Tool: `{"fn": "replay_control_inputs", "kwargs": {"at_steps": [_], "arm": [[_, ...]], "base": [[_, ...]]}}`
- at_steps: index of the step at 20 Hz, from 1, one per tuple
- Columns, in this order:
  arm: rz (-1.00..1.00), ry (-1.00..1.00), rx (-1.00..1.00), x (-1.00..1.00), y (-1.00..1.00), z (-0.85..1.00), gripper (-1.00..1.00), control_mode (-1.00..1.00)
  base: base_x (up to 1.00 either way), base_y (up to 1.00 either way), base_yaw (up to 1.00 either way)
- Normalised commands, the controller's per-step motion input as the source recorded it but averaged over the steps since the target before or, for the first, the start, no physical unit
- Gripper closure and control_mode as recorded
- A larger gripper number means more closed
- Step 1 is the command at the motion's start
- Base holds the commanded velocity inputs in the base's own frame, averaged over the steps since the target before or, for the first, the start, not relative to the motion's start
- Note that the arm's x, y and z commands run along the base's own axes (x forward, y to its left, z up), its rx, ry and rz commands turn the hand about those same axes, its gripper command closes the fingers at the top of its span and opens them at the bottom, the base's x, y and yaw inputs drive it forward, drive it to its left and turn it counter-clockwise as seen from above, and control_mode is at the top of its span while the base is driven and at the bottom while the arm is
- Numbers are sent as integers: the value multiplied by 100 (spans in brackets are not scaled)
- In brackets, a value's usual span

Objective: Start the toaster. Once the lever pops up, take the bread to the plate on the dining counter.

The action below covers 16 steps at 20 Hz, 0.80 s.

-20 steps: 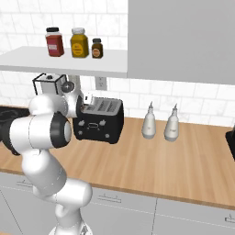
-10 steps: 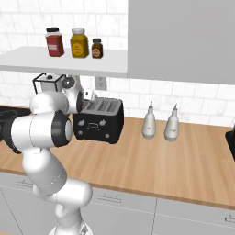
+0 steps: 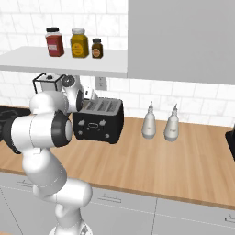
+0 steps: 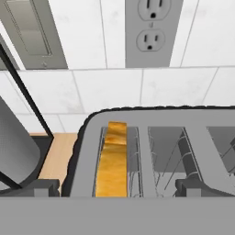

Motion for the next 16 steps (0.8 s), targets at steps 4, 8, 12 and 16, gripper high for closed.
{"fn": "replay_control_inputs", "kwargs": {"at_steps": [4,8,12,16], "arm": [[0,1,5,-2,0,-16,-100,-100],[0,0,12,0,0,0,100,-100],[0,0,11,-3,0,-1,100,-100],[0,0,3,0,0,-8,100,-100]], "base": [[0,0,0],[0,0,0],[0,0,0],[0,0,0]]}}
